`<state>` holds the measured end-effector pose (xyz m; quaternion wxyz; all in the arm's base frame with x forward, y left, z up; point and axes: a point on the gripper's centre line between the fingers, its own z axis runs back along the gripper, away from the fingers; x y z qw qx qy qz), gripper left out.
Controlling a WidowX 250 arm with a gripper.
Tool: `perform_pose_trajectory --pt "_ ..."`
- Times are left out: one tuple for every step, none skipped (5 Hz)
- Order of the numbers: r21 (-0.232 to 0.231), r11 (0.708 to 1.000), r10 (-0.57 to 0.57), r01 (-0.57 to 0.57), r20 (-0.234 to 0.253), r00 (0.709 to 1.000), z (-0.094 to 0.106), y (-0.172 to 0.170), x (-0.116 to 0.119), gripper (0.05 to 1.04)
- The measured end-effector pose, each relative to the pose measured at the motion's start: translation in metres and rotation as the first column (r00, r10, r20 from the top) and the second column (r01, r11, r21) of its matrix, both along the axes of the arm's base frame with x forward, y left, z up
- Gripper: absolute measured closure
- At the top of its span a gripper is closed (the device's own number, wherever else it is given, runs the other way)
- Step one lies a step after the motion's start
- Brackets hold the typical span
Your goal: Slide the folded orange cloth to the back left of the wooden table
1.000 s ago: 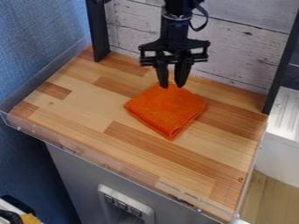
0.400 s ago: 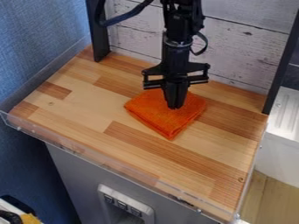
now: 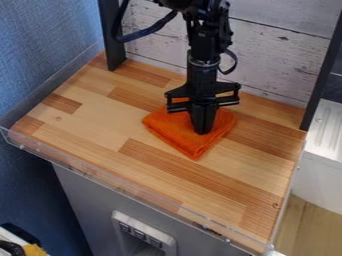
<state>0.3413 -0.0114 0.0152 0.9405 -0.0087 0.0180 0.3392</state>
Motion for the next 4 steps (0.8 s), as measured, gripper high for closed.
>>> perform_pose_trajectory --pt "-0.011 1.000 -0.002 0.002 0.013 1.000 -0.004 0.003 0.003 1.024" --pt "-0.016 0.997 -0.069 0.070 0.030 0.997 -0.003 0.012 0.005 1.024" --pt "-0.019 0.985 -0.170 0.171 0.047 0.984 -0.002 0.030 0.010 1.024" --pt "-0.015 0.959 -0.283 0.284 0.062 0.957 -0.001 0.044 0.013 1.024"
